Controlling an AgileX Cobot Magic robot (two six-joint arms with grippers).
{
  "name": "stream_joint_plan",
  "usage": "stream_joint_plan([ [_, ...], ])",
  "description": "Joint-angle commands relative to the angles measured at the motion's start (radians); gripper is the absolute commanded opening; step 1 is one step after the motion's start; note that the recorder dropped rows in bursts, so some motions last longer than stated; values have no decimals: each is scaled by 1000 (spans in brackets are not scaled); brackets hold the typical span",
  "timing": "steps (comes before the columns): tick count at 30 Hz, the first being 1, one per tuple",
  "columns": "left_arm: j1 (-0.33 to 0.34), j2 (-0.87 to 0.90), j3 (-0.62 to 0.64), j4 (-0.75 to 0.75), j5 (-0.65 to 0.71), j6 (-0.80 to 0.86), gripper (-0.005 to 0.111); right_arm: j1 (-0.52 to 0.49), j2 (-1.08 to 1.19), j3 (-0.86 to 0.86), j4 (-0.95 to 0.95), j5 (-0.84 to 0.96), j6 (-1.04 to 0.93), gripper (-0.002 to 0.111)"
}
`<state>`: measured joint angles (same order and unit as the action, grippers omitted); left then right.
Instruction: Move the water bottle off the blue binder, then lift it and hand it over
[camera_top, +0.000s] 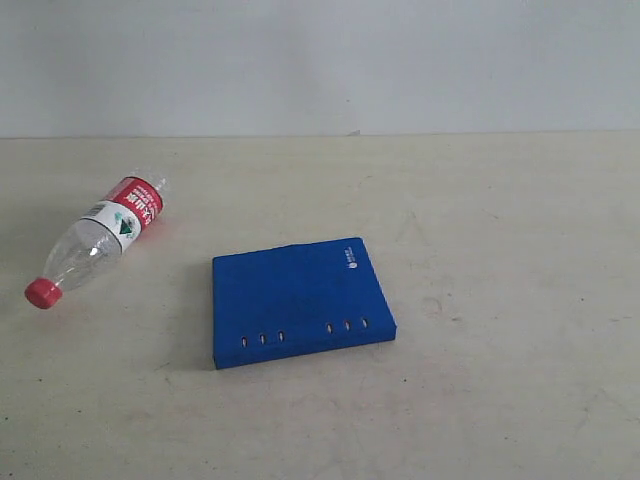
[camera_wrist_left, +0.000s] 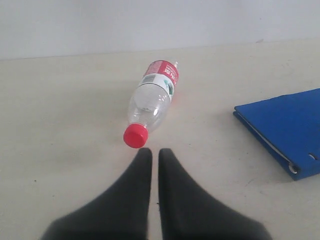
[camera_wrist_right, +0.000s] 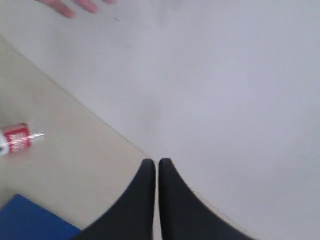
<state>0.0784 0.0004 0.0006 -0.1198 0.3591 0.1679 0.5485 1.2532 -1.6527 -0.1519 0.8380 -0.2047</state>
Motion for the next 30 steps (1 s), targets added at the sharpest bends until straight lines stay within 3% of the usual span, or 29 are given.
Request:
stream_joint_plan([
  [1,-7,0,-1,5,-3,6,4,-4,-195,188,-233,152,241,0],
  [4,-7,0,-1,5,-3,6,4,-4,-326,369,-231,147,300,0],
  [10,-7,0,-1,5,-3,6,4,-4,-613,736,-210,-84,439,0],
  [14,-7,0,-1,26,-17,31,4,-4,-714,862,-210,-109,562,0],
  [16,-7,0,-1,11,-98,44,4,-4,-738,902,-196,-109,578,0],
  [17,-7,0,-1,-54,-135,-5,4,-4,-743,913,-193,-109,578,0],
  [20,-7,0,-1,-506,-315,-235,4,-4,-741,930,-195,-114,578,0],
  [23,-7,0,-1,-888,-437,-294,4,-4,-741,934,-195,-148,572,0],
  [25,-7,0,-1,-980,-484,-294,4,-4,-741,934,-198,-156,572,0],
  [30,-7,0,-1,-986,-566,-239,4,-4,-741,934,-200,-158,572,0],
])
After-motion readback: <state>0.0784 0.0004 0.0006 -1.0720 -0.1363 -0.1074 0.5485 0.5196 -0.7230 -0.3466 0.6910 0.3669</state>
